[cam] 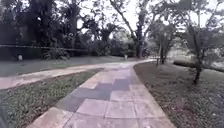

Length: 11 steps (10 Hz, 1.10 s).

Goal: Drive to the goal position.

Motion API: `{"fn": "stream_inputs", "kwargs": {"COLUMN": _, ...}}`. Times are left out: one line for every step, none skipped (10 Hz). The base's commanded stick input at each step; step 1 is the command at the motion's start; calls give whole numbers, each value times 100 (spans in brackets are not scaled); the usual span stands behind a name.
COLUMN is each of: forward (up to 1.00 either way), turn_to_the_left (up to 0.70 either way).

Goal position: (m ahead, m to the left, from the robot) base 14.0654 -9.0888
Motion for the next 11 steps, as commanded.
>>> {"fn": "stream_inputs", "kwargs": {"forward": 70, "turn_to_the_left": 0}}
{"fn": "stream_inputs", "kwargs": {"forward": 70, "turn_to_the_left": 0}}
{"fn": "stream_inputs", "kwargs": {"forward": 70, "turn_to_the_left": 0}}
{"fn": "stream_inputs", "kwargs": {"forward": 70, "turn_to_the_left": 0}}
{"fn": "stream_inputs", "kwargs": {"forward": 70, "turn_to_the_left": 0}}
{"fn": "stream_inputs", "kwargs": {"forward": 70, "turn_to_the_left": 0}}
{"fn": "stream_inputs", "kwargs": {"forward": 70, "turn_to_the_left": 0}}
{"fn": "stream_inputs", "kwargs": {"forward": 70, "turn_to_the_left": 0}}
{"fn": "stream_inputs", "kwargs": {"forward": 70, "turn_to_the_left": 0}}
{"fn": "stream_inputs", "kwargs": {"forward": 70, "turn_to_the_left": 0}}
{"fn": "stream_inputs", "kwargs": {"forward": 70, "turn_to_the_left": 0}}
